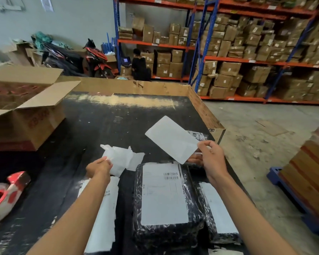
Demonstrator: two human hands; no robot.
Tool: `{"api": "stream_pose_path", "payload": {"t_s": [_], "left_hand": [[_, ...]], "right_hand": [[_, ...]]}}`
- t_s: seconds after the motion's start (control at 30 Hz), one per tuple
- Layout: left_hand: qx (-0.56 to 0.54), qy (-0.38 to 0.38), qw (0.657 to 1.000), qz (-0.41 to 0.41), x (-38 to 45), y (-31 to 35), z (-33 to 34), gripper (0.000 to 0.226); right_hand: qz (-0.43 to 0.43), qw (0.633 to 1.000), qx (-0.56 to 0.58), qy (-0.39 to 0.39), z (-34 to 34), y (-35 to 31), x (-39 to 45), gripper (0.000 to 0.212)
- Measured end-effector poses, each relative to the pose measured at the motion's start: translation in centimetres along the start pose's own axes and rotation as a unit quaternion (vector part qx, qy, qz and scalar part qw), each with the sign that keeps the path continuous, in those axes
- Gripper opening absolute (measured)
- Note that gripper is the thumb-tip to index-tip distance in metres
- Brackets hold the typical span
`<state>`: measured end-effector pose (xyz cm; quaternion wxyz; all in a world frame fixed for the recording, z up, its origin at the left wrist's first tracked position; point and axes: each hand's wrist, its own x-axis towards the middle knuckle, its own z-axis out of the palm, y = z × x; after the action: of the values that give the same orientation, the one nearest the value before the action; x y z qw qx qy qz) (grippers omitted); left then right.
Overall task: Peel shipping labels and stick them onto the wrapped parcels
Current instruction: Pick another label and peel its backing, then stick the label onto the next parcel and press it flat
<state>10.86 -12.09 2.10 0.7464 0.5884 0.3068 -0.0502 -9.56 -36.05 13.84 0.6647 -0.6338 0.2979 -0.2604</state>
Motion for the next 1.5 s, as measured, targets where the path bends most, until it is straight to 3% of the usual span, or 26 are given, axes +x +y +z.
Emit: {"api": "stream_pose_path", "payload": {"t_s": [0.13, 0.23, 0.3, 0.4, 0.53, 0.6, 0.7, 0.8, 0.9, 1.0, 1.17, 1.4, 1.43, 1.5], "left_hand": [[0.104, -0.033, 0.994, 0.027, 0.2, -0.4, 0.1, 0.024], [0.163, -0.012, 0.981, 0.102, -0.7, 0.1, 0.2, 0.027], [0.167, -0.027, 0.972, 0.163, -1.9, 1.2, 0.7, 0.013], [0.157, -0.117, 0.954, 0.226, -5.4, 4.1, 1.8, 0.005], [0.155, -0.294, 0.920, 0.207, -12.0, 8.6, 3.3, 0.029], [0.160, -0.381, 0.899, 0.146, -14.5, 10.0, 4.1, 0.042], [0.181, -0.433, 0.874, 0.129, -16.9, 10.4, 5.7, 0.053], [0.171, -0.431, 0.875, 0.139, -18.7, 9.9, 7.0, 0.044], [0.155, -0.428, 0.878, 0.147, -20.2, 9.0, 8.5, 0.019], [0.139, -0.421, 0.883, 0.155, -21.5, 8.1, 10.1, 0.012], [0.179, -0.413, 0.874, 0.184, -22.7, 6.0, 13.3, 0.014], [0.195, -0.409, 0.874, 0.175, -22.3, 2.8, 17.0, 0.024], [0.207, -0.426, 0.864, 0.174, -21.9, 2.8, 17.1, 0.027], [0.240, -0.474, 0.829, 0.173, -21.6, 3.0, 17.5, 0.029]], "right_hand": [[0.007, 1.000, 0.008, 0.012, 1.4, 0.0, -0.2, 0.010], [0.001, 1.000, 0.018, 0.020, 2.2, 0.0, -0.5, 0.010], [-0.014, 1.000, 0.013, 0.025, 2.5, -0.2, -0.8, 0.011], [-0.064, 0.997, 0.008, 0.035, 3.1, -0.6, -1.2, 0.009], [-0.206, 0.976, -0.036, 0.055, 3.8, -1.8, -2.3, 0.011], [-0.322, 0.940, -0.101, 0.057, 4.0, -2.1, -2.6, 0.008], [-0.490, 0.834, -0.244, 0.065, 3.1, -1.7, -2.5, 0.005], [-0.573, 0.749, -0.324, 0.080, 1.3, -1.2, -2.0, 0.007], [-0.601, 0.714, -0.349, 0.082, -0.7, -1.4, -1.7, 0.007], [-0.566, 0.727, -0.384, 0.054, -2.5, -1.4, -1.2, 0.017], [-0.398, 0.824, -0.400, -0.059, -5.2, -0.4, 0.9, 0.042], [-0.288, 0.833, -0.426, -0.202, -9.6, 0.5, 3.9, 0.079], [-0.278, 0.855, -0.392, -0.194, -9.8, 0.6, 4.3, 0.077], [-0.210, 0.937, -0.252, -0.119, -10.2, 0.5, 5.7, 0.057]]}}
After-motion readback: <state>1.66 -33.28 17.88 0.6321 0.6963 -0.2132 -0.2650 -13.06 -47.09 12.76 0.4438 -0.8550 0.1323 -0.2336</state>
